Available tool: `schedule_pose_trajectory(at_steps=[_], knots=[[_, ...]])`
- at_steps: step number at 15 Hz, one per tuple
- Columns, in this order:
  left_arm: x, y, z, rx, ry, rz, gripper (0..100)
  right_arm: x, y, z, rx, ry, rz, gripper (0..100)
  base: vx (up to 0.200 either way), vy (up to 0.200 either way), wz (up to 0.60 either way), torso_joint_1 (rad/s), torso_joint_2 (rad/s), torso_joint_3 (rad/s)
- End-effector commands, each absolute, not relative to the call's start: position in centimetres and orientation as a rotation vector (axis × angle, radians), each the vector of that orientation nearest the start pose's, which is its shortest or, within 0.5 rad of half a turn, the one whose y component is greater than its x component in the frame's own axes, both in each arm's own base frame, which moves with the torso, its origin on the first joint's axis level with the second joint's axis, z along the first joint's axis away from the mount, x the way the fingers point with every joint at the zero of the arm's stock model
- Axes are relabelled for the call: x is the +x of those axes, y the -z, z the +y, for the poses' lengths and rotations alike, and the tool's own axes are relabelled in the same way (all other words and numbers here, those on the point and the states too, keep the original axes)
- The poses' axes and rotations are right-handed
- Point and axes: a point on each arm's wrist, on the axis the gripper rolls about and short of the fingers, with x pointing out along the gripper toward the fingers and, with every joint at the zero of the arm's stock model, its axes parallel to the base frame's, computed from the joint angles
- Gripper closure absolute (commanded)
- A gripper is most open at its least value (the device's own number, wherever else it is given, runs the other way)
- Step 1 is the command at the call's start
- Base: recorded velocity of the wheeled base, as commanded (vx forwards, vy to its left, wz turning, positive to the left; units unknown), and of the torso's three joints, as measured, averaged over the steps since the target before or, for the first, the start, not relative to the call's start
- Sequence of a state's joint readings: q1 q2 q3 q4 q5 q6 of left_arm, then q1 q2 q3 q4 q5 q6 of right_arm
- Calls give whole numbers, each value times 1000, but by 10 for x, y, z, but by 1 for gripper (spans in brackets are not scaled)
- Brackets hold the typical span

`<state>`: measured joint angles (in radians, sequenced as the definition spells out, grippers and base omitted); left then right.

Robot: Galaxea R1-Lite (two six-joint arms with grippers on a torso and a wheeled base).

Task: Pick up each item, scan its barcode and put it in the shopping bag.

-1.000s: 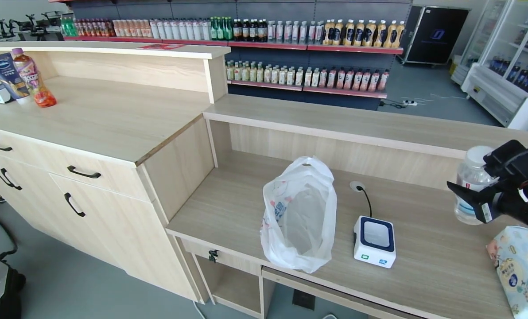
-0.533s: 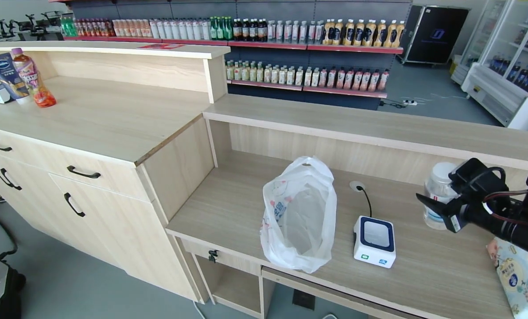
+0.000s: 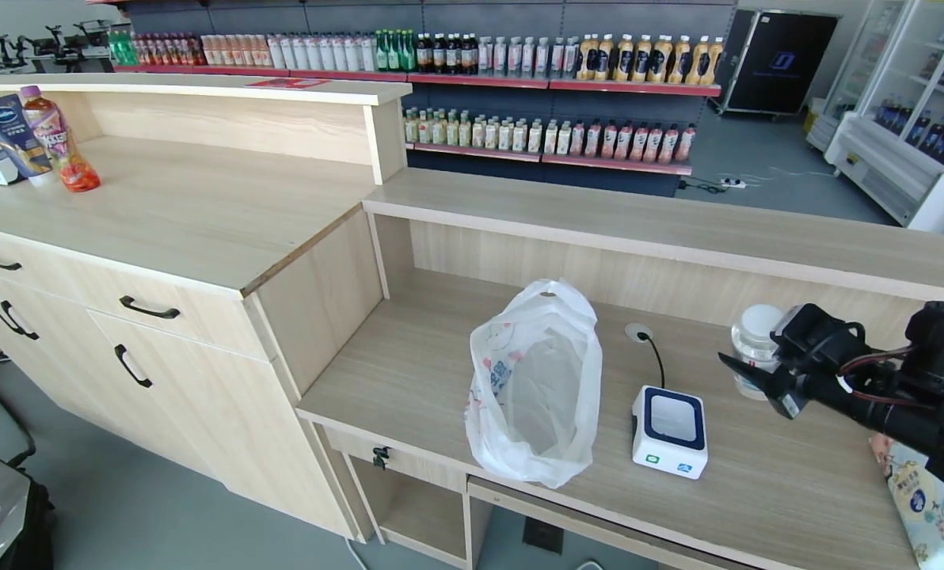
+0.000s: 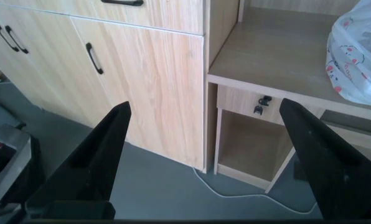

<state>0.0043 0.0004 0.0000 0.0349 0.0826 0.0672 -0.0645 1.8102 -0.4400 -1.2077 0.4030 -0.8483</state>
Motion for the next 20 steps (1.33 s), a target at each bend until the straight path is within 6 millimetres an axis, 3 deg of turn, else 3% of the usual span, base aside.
schedule_pose_trajectory(at_steps=[1, 10, 20], knots=[[-23, -72, 2, 69, -86, 38, 0, 291, -105, -9, -802, -405, 13, 100, 0, 0, 0, 0, 0, 0], [-23, -72, 2, 69, -86, 38, 0, 309, -92, -8, -833, -510, -61, 100, 0, 0, 0, 0, 0, 0], [-23, -72, 2, 69, -86, 38, 0, 309, -87, -6, -852, -591, -85, 100, 0, 0, 0, 0, 0, 0]])
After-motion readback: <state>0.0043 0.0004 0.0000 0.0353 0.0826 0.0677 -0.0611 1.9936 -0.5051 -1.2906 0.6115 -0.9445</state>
